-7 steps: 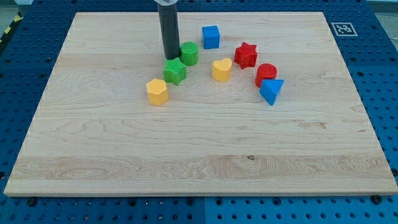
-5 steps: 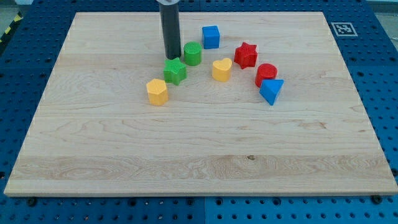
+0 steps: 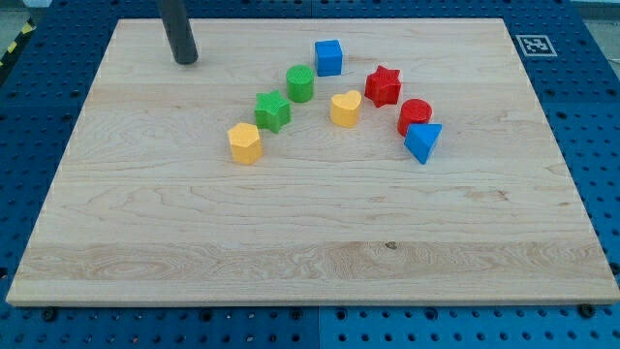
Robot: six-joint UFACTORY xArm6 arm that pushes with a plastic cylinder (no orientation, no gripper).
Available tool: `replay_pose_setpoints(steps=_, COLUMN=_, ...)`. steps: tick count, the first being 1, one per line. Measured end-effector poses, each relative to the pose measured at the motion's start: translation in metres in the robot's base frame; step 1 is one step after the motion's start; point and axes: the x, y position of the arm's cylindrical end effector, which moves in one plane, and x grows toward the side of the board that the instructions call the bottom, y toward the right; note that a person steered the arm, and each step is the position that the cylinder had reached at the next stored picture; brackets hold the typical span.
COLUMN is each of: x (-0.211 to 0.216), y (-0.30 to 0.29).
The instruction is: Move your arm to the red star
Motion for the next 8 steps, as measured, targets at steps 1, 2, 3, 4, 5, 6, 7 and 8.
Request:
replay_pose_setpoints(steps=1, x=-0.039, y=0.043)
replay_pose_setpoints(steps=2, x=-0.060, y=0.113)
replay_pose_setpoints(steps=3, x=-0.060, y=0.199)
replay_pose_setpoints(steps=4, x=-0.048, y=0.293)
replay_pose_setpoints(steps=5, x=-0.006, y=0.362)
replay_pose_setpoints(steps=6, x=0.041, y=0.357)
replay_pose_setpoints(steps=7, x=0.050, y=0.353)
replay_pose_setpoints(steps=8, x=0.064, y=0.353)
